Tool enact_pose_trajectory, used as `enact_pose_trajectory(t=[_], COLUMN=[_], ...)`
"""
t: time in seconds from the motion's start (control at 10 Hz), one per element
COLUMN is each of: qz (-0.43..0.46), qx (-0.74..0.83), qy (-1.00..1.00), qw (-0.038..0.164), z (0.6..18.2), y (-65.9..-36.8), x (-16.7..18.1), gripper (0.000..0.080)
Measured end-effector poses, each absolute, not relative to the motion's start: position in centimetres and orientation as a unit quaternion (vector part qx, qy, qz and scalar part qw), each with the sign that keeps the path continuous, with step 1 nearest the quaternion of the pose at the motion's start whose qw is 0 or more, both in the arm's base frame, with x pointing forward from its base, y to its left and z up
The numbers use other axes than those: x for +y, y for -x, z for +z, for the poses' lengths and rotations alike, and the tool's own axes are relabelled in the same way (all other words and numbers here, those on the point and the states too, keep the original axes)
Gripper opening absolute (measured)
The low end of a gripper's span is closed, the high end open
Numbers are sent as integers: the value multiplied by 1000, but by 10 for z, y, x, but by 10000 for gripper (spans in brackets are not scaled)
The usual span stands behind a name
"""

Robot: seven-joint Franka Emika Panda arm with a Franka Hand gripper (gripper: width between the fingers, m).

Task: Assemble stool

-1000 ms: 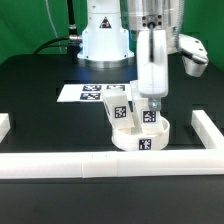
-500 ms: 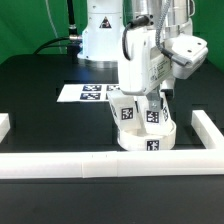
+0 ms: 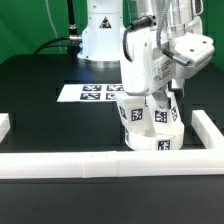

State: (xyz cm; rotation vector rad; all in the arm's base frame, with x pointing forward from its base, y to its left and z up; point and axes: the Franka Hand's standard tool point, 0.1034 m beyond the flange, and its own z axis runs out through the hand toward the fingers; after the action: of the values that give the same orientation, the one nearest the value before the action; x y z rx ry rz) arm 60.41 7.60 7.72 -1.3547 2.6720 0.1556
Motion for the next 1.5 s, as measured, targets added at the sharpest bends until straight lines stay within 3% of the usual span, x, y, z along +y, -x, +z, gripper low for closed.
enact_pose_trajectory(t=[0.2, 0.3, 0.4, 0.7, 1.1, 1.2, 1.3, 1.5], qz=[51, 50, 49, 53, 38, 35, 33, 27], qx=[879, 874, 858, 836, 765, 726, 664, 583], qy=[468, 478, 505, 535, 633, 678, 742, 809], qw=[71, 72, 78, 110, 116, 108, 84, 74], z=[77, 78, 83, 104, 105, 104, 104, 106], y=[-604, -604, -606, -614, -615, -613, -613, -617], x=[77, 77, 76, 77, 77, 78, 80, 82], gripper=[341, 524, 610, 647, 649, 649, 649, 649])
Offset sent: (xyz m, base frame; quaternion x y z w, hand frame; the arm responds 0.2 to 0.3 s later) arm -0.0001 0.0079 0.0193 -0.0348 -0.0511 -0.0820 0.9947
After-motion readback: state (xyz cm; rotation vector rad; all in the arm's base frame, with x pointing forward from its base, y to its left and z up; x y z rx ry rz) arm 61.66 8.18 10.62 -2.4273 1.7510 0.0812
